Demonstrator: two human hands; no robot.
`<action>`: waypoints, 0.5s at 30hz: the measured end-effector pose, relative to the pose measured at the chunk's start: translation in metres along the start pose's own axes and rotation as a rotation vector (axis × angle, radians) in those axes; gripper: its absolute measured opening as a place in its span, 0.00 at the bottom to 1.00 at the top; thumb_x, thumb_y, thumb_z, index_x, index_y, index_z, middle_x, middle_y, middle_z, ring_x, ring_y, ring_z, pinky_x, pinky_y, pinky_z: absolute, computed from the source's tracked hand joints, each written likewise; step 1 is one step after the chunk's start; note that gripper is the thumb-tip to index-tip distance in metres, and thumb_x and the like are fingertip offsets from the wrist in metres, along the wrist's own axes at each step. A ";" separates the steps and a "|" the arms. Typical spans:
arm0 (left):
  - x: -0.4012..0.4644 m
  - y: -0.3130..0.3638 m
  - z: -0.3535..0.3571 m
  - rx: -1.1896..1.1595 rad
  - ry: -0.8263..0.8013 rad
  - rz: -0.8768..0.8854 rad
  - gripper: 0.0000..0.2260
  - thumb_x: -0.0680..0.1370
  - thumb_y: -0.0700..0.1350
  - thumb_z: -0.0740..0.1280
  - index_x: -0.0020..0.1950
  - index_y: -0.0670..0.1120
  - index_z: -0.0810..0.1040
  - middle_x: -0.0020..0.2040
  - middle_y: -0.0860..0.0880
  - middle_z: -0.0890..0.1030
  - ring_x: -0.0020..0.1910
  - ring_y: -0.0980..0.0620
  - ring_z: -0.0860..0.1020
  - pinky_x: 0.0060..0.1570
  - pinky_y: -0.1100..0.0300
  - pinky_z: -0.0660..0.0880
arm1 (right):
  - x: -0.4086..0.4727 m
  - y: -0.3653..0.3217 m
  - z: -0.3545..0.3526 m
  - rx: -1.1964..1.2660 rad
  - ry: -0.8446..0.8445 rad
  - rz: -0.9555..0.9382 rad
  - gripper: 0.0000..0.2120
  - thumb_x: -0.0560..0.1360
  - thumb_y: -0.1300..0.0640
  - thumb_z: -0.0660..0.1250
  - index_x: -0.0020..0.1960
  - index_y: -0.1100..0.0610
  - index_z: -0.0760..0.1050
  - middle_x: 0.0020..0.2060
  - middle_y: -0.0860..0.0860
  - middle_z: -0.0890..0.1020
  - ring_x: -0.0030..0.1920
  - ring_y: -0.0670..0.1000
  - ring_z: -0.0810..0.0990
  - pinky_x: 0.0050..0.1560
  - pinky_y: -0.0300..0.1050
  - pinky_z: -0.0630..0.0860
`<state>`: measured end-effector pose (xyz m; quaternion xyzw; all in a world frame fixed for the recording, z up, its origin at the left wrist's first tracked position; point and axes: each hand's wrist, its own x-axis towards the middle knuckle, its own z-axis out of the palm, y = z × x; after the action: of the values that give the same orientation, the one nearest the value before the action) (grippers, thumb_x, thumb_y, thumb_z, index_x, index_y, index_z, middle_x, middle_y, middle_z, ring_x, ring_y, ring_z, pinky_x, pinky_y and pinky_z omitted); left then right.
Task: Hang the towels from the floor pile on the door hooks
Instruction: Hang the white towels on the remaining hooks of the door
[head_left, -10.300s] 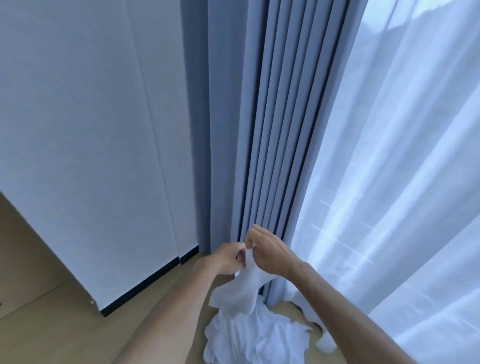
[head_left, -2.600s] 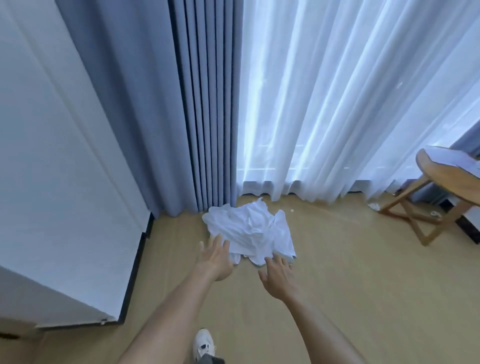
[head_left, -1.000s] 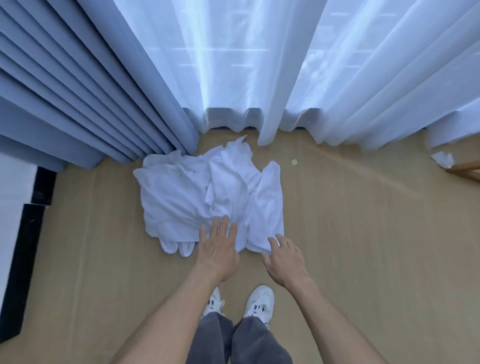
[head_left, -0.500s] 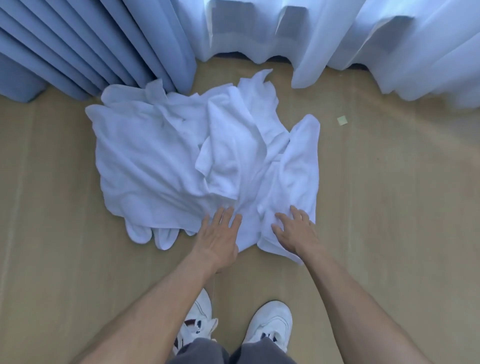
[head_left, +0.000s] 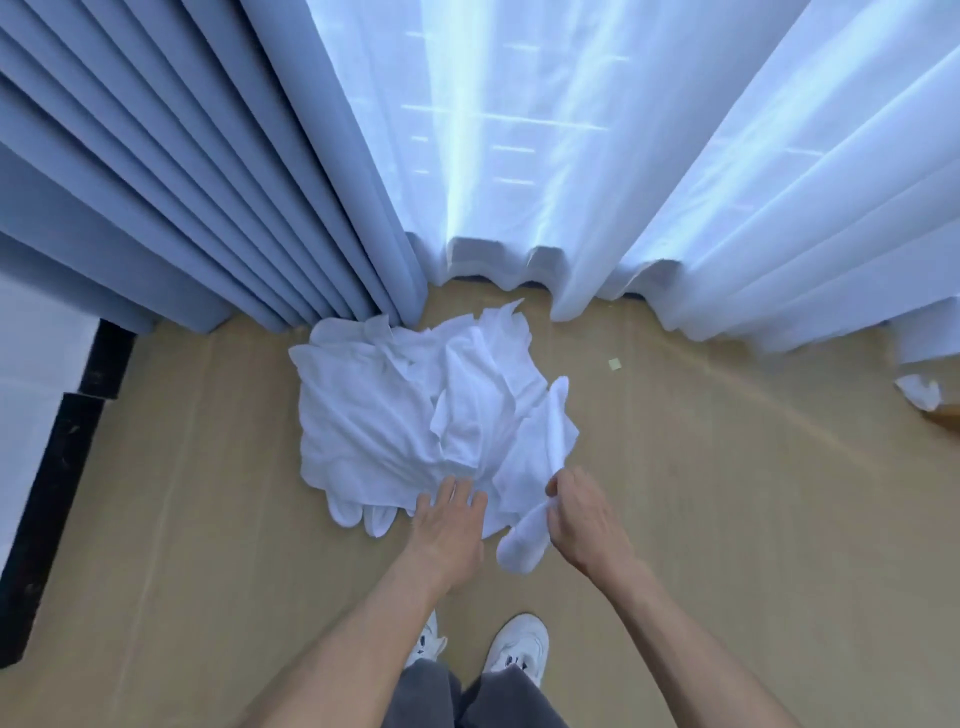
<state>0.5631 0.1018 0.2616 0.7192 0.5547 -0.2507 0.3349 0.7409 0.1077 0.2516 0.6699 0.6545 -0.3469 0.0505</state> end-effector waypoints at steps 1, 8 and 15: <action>-0.021 0.004 -0.027 -0.007 0.019 0.002 0.21 0.78 0.40 0.57 0.71 0.44 0.61 0.73 0.45 0.58 0.73 0.46 0.56 0.68 0.50 0.59 | -0.015 -0.020 -0.030 0.027 0.029 -0.010 0.10 0.75 0.67 0.55 0.54 0.62 0.70 0.50 0.55 0.74 0.47 0.56 0.73 0.43 0.44 0.66; -0.167 0.015 -0.199 -0.062 0.121 0.034 0.18 0.78 0.43 0.59 0.68 0.44 0.65 0.71 0.46 0.64 0.71 0.46 0.60 0.65 0.50 0.62 | -0.101 -0.168 -0.224 0.112 0.229 -0.240 0.08 0.73 0.66 0.58 0.51 0.62 0.70 0.44 0.50 0.69 0.40 0.56 0.71 0.38 0.45 0.64; -0.273 0.006 -0.309 -0.405 0.479 -0.053 0.12 0.78 0.44 0.58 0.61 0.48 0.71 0.60 0.48 0.75 0.60 0.45 0.73 0.56 0.51 0.72 | -0.164 -0.288 -0.353 0.170 0.414 -0.625 0.05 0.74 0.64 0.60 0.49 0.59 0.70 0.44 0.48 0.71 0.40 0.52 0.74 0.39 0.38 0.69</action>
<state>0.4951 0.1636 0.6640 0.6620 0.6749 0.0327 0.3243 0.6353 0.1940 0.7161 0.4956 0.7925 -0.2561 -0.2464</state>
